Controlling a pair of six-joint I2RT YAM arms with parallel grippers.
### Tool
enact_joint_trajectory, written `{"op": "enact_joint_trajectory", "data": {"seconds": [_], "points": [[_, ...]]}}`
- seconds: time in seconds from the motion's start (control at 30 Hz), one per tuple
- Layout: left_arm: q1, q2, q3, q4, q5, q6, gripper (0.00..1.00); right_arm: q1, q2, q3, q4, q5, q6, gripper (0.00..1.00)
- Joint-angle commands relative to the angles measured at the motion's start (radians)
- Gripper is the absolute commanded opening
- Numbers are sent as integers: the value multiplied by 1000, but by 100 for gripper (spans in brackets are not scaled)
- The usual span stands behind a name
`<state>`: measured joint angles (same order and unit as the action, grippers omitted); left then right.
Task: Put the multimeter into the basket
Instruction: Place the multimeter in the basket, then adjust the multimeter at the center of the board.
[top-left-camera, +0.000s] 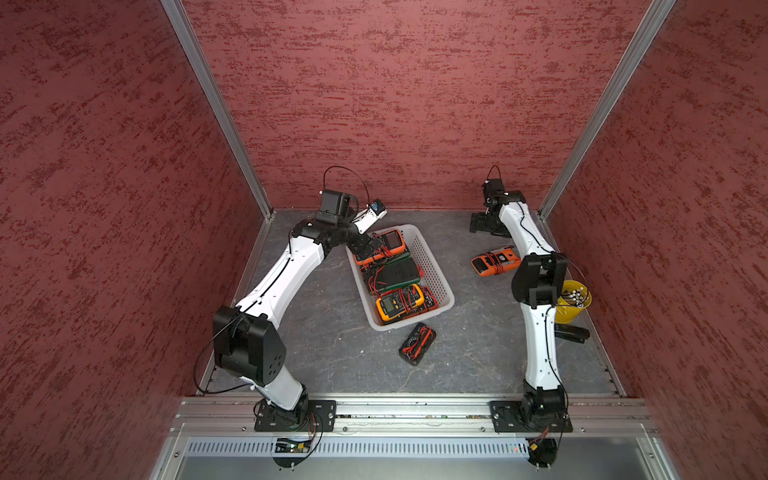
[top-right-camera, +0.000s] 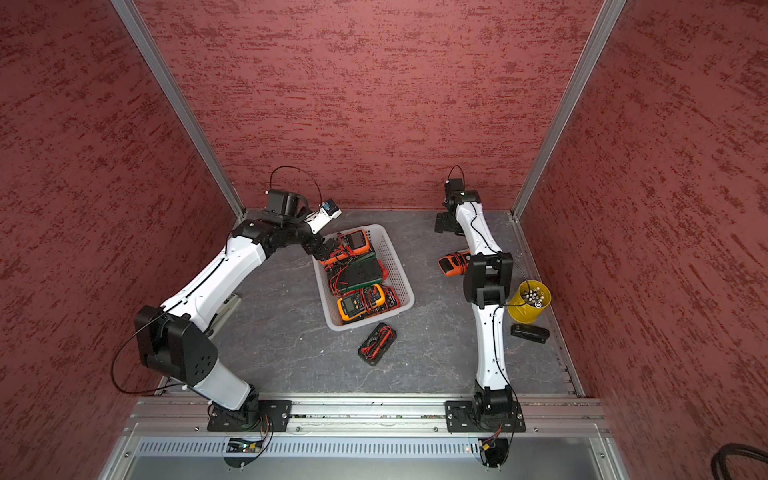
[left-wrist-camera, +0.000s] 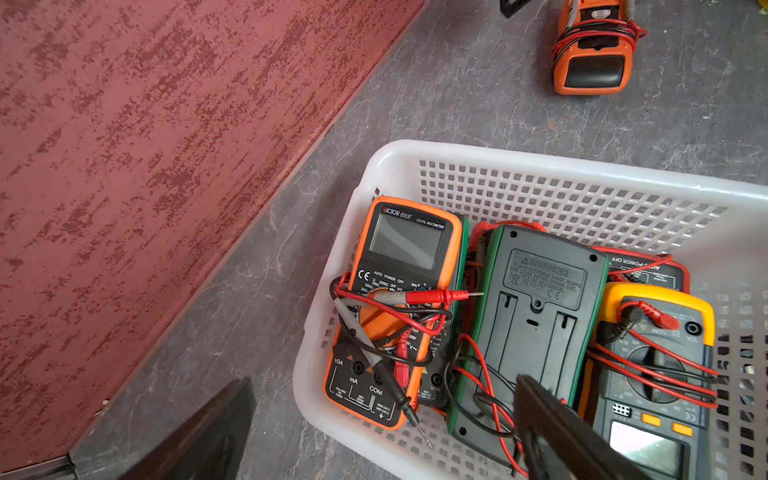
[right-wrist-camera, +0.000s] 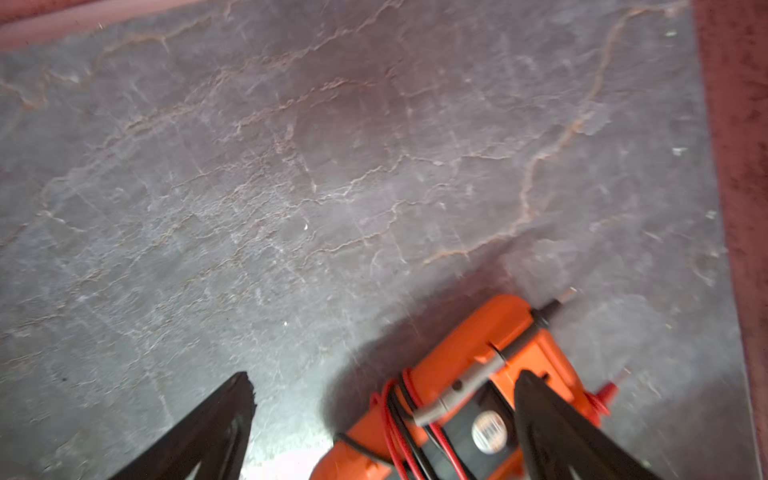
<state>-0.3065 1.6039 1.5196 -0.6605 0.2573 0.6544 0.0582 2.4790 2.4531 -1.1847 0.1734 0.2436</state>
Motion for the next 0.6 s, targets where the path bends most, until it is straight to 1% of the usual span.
{"op": "enact_joint_trajectory", "data": {"seconds": [0.0,0.1,0.2,0.57], "points": [[4,-33,-16,32,27,-38,100,-25,29,30,-47,-42,-27,99],[3,-34,-20,29,22,-40,100,-39,50,30,-70,-64,-24,99],[3,-28,-20,30,13,-42,100,-46,53,23,-102,-60,-21,99],[1,10,-1,45,26,-60,100,-50,-12,-21,-222,-19,40,98]]}}
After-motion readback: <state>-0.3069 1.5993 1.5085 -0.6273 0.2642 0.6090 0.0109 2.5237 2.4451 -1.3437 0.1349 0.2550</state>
